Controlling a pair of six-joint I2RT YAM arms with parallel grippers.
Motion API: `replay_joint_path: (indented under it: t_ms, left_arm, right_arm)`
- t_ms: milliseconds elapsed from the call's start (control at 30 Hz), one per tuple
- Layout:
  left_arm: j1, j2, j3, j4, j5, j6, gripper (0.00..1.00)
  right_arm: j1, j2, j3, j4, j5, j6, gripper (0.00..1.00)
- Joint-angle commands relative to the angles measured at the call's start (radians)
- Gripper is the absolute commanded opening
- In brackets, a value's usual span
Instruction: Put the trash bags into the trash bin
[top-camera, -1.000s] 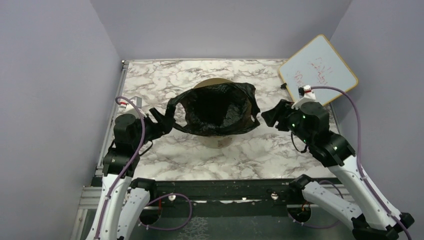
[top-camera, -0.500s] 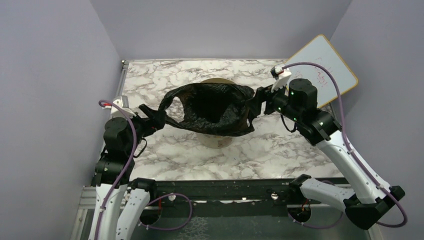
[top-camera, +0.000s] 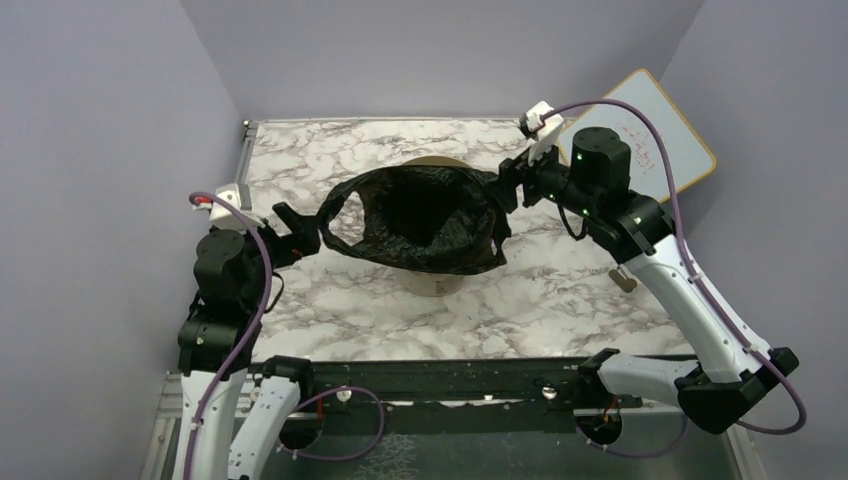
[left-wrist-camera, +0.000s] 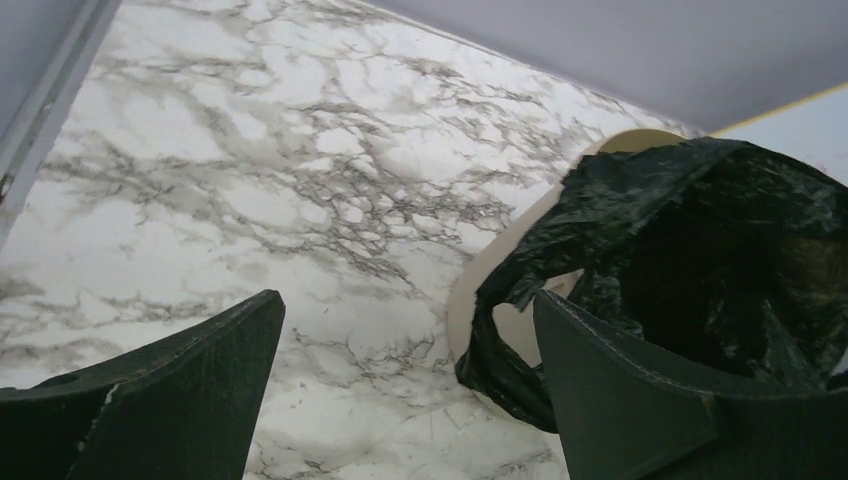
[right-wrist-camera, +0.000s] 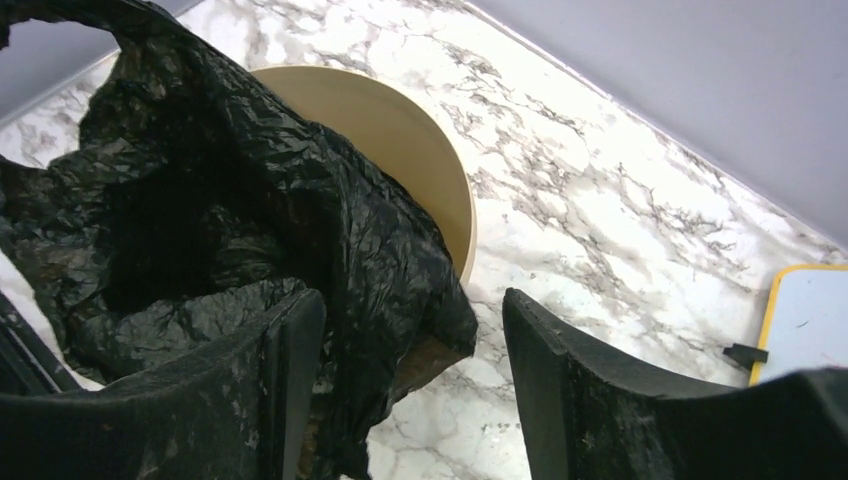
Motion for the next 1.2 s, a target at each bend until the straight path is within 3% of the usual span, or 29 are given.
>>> replay_joint_path:
  t_ms: [0,67,233,400,600,900,1033,1133,1167]
  left_arm:
    - [0.001,0.096,0.083,0.062,0.276,0.199,0.96]
    - [-0.005,0.145,0.109,0.091,0.325,0.24,0.94]
    - [-0.007,0.244,0.161,0.137,0.362,0.343,0.95]
    - [-0.007,0.393,0.252,0.141,0.581,0.437,0.99]
    - [-0.007,0.526,0.343,0.138,0.591,0.519,0.97]
    - [-0.009,0.662,0.431,0.057,0.687,0.562,0.59]
    - [-0.011,0.691,0.437,0.055,0.693,0.562,0.43]
    - [-0.012,0.7,0.43,0.055,0.682,0.549,0.21]
    - [-0.012,0.703,0.43,0.058,0.68,0.546,0.2]
  right_arm:
    - [0.035,0.067,0.091,-0.069,-0.029,-0.101,0.69]
    - [0.078,0.106,0.128,-0.104,0.001,-0.153,0.69]
    - [0.165,0.176,0.153,-0.113,0.257,-0.229,0.69]
    - [0.165,0.186,0.154,-0.091,0.289,-0.256,0.68]
    - [0.165,0.189,0.148,-0.109,0.348,-0.233,0.52]
    - [0.165,0.224,0.178,-0.126,0.393,-0.14,0.16]
    - [0.165,0.26,0.196,-0.137,0.402,-0.106,0.09]
    - [0.165,0.288,0.208,-0.14,0.446,-0.059,0.02]
    - [0.165,0.297,0.216,-0.147,0.462,-0.048,0.01]
